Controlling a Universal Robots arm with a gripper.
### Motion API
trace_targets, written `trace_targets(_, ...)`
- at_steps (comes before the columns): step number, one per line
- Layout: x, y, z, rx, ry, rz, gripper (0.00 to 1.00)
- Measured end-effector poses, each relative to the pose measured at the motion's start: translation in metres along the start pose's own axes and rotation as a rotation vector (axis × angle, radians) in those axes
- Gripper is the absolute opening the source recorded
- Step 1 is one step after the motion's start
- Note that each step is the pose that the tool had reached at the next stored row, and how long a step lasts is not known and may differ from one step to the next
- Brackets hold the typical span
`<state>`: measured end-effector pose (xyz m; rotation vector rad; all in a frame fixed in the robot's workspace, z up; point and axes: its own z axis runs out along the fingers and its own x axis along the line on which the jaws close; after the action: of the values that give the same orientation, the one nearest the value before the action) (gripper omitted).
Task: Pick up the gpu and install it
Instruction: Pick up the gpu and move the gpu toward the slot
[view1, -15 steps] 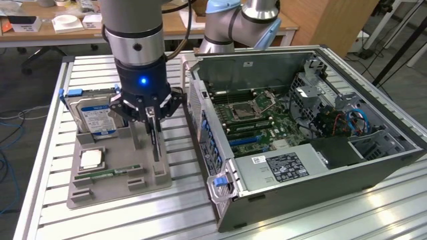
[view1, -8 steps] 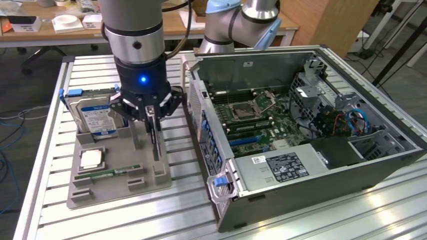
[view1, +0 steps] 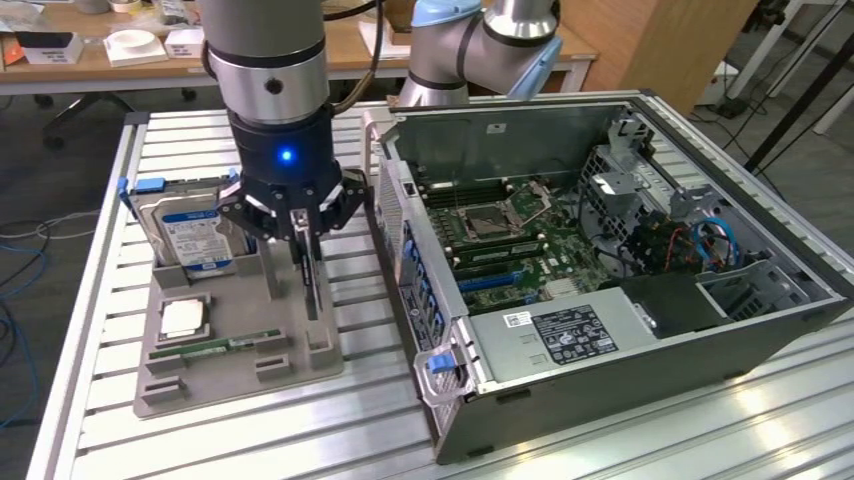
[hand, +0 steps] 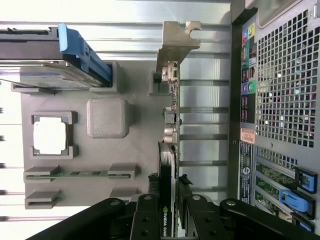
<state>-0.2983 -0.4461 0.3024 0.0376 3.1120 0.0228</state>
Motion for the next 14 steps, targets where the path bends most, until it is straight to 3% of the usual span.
trace_targets(14, -0.0002, 0.0001, -0.007, 0.0, 0.0, 0.0, 0.25)
